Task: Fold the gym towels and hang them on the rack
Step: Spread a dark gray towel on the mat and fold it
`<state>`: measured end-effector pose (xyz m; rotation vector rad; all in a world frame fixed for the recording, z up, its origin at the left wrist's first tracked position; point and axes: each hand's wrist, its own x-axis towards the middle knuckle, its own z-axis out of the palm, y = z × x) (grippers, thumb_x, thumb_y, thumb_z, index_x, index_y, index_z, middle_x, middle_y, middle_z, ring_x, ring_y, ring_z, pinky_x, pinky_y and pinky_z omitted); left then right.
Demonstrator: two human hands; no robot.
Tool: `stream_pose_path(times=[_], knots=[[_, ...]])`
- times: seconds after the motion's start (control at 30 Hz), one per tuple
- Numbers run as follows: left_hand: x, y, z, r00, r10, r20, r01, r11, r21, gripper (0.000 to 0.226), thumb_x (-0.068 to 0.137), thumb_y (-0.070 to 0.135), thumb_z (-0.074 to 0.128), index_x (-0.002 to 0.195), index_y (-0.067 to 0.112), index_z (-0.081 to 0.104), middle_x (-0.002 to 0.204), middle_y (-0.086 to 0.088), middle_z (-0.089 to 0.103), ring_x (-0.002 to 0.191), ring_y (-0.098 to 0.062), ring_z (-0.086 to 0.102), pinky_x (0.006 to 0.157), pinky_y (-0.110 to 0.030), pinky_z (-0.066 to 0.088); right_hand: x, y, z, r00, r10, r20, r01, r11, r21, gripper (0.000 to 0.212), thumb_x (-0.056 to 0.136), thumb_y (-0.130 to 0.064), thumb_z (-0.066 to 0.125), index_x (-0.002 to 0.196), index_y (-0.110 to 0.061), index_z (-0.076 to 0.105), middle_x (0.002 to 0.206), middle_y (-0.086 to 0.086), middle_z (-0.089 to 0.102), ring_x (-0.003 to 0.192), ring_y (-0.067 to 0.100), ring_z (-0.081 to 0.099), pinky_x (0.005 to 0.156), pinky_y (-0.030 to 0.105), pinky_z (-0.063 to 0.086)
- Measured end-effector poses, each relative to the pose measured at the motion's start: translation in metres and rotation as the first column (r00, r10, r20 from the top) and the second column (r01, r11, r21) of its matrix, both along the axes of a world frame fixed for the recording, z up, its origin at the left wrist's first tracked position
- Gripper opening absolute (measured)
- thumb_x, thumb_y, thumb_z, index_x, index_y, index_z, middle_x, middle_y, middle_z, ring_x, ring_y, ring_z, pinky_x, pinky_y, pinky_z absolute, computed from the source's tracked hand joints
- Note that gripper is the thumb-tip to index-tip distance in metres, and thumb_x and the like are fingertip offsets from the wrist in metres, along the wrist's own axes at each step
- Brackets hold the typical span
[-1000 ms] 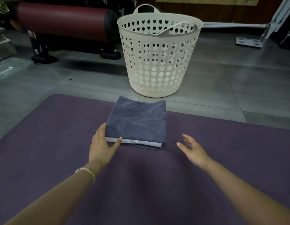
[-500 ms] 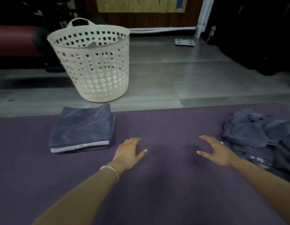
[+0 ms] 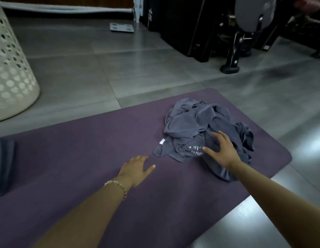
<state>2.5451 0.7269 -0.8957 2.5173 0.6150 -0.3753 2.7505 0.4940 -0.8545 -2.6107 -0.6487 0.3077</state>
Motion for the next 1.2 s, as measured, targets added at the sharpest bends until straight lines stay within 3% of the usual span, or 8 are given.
stream_pose_path(times=[0.33,0.47,0.63,0.77,0.87,0.97,1.1,1.2], knots=[[0.005,0.032,-0.04,0.985,0.105,-0.134,-0.107,0.994,-0.006,0.066,0.094,0.063,0.028,0.15,0.027,0.025,0.156,0.008,0.024,0.142,-0.016,0.024,0.115,-0.032,0.023,0.031,0.083,-0.024,0.953,0.283,0.111,-0.267,0.953,-0.14,0.077,0.086,-0.054,0.06,0.149,-0.025,0.027,0.159,-0.002,0.016,0.148,0.02,0.006,0.12,0.04,0.008],[0.009,0.038,-0.043,0.987,0.105,-0.12,-0.102,0.994,0.03,0.064,0.092,0.066,0.028,0.144,0.031,0.038,0.146,0.012,0.033,0.137,-0.015,0.031,0.111,-0.033,0.031,0.039,0.097,-0.036,0.968,0.249,0.025,-0.226,0.913,-0.339,0.082,0.086,-0.061,0.053,0.151,-0.025,0.017,0.149,0.006,0.033,0.14,0.026,0.023,0.118,0.04,0.012],[0.004,0.038,-0.046,0.991,0.097,-0.093,-0.094,0.995,0.037,0.063,0.091,0.067,0.028,0.145,0.034,0.037,0.145,0.014,0.032,0.135,-0.012,0.028,0.107,-0.033,0.034,0.038,0.097,-0.058,0.932,0.312,0.186,-0.185,0.849,-0.494,0.056,0.088,-0.06,0.05,0.128,-0.021,0.052,0.132,0.006,0.039,0.126,0.026,0.032,0.112,0.036,0.02],[0.002,0.038,-0.048,0.99,0.074,-0.117,-0.072,0.997,0.024,0.065,0.091,0.067,0.025,0.147,0.035,0.031,0.15,0.015,0.027,0.139,-0.013,0.022,0.11,-0.035,0.032,0.046,0.103,-0.066,0.875,0.414,0.252,-0.241,0.823,-0.515,0.038,0.092,-0.047,0.053,0.108,-0.015,0.065,0.138,0.005,0.039,0.134,0.026,0.027,0.117,0.039,0.009],[0.003,0.04,-0.048,0.987,0.091,-0.133,-0.093,0.996,-0.01,0.064,0.092,0.067,0.024,0.147,0.035,0.032,0.152,0.015,0.026,0.141,-0.013,0.021,0.113,-0.034,0.026,0.046,0.108,-0.072,0.912,0.367,0.185,-0.279,0.883,-0.378,0.027,0.096,-0.039,0.05,0.094,-0.016,0.064,0.112,0.004,0.057,0.117,0.022,0.043,0.106,0.031,0.025],[0.001,0.04,-0.045,0.983,0.096,-0.154,-0.118,0.983,-0.139,0.064,0.093,0.065,0.02,0.147,0.034,0.032,0.157,0.011,0.02,0.145,-0.016,0.015,0.118,-0.036,0.015,0.028,0.115,-0.067,0.983,0.144,-0.114,-0.133,0.986,0.104,0.033,0.096,-0.028,0.055,0.067,-0.015,0.048,0.07,0.003,0.053,0.072,0.015,0.048,0.074,0.027,0.039],[0.004,0.032,-0.037,0.912,0.409,-0.039,-0.366,0.765,-0.531,0.072,0.095,0.059,0.015,0.137,0.014,0.051,0.143,0.004,0.044,0.139,-0.016,0.031,0.115,-0.029,0.016,-0.044,0.135,-0.052,0.889,0.275,-0.367,-0.072,0.874,0.481,0.042,0.095,-0.01,0.055,0.058,-0.022,0.04,0.057,-0.008,0.035,0.05,-0.001,0.033,0.057,0.019,0.029],[0.005,0.029,-0.029,0.751,0.617,-0.235,-0.494,0.289,-0.82,0.077,0.095,0.061,0.011,0.122,0.01,0.061,0.111,-0.001,0.065,0.108,-0.017,0.06,0.097,-0.03,0.041,-0.111,0.144,-0.053,0.75,0.388,-0.535,-0.047,0.838,0.543,0.035,0.097,-0.014,0.053,0.064,-0.022,0.046,0.06,-0.008,0.039,0.055,-0.004,0.034,0.057,0.016,0.029]])
